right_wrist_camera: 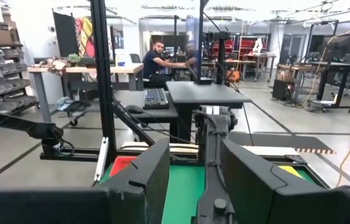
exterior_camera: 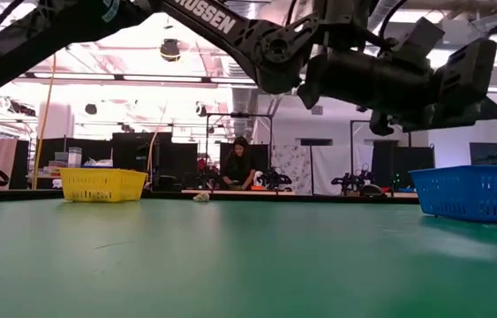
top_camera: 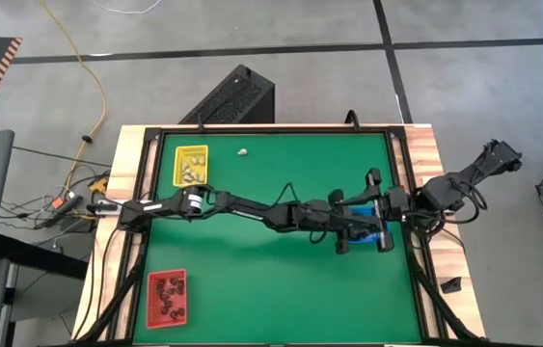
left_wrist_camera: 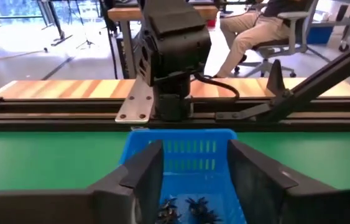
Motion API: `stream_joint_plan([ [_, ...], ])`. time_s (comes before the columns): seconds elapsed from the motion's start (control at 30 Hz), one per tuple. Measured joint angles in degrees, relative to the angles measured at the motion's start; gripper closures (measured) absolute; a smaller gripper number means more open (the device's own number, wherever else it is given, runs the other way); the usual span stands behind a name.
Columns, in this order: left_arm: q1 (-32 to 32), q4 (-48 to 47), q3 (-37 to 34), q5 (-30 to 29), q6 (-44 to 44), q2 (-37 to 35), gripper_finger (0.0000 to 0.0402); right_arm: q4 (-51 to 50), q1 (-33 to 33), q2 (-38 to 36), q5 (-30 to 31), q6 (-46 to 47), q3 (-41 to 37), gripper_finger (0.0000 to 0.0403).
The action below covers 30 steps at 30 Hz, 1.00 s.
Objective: Sort Halloween decoration
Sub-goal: Put the white skull toy into the yellow bin
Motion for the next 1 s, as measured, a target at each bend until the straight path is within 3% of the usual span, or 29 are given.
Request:
stream_joint_plan([
  [0.13, 0.04, -3.59, -0.02, -0.18, 2.12, -1.8, 0.0217, -0.02, 0.0, 0.07, -0.01, 0.03, 0.0, 0.023],
  [0.27, 0.11, -16.69, -1.04, -2.01, 8.08, -7.55, 0.0214, -0.42, 0.45, 0.22, -0.01, 0.65, 0.0, 0.023],
  [0.37, 0.9, -26.39, -5.53, -3.74, 11.84, -14.61, 0.0216, -0.52, 1.8, 0.18, -0.01, 0.68, -0.02, 0.023],
  [0.43, 2.44, -30.57, -11.97, -3.79, 12.59, -20.41, 0.0218, -0.72, 2.7, 0.21, 0.0, 0.23, -0.02, 0.023],
  [0.67, 14.45, -28.42, -39.9, -7.16, 18.59, -42.77, 0.0221, -2.82, 4.33, 1.67, -0.02, 0.19, -0.09, 0.023],
  [0.73, 19.98, -34.53, -42.18, -3.86, 21.51, -46.0, 0.0221, -3.47, 3.76, 2.32, 0.04, 0.44, -0.09, 0.023],
  [0.87, 31.16, -50.32, -39.82, 3.37, 23.35, -45.78, 0.0221, -3.56, 1.96, 4.14, 0.07, 0.49, -0.09, 0.023],
  [1.0, 39.03, -55.47, -38.28, 10.83, 24.19, -43.83, 0.0221, -4.32, 0.32, 5.92, 0.16, 1.56, -0.09, 0.023],
])
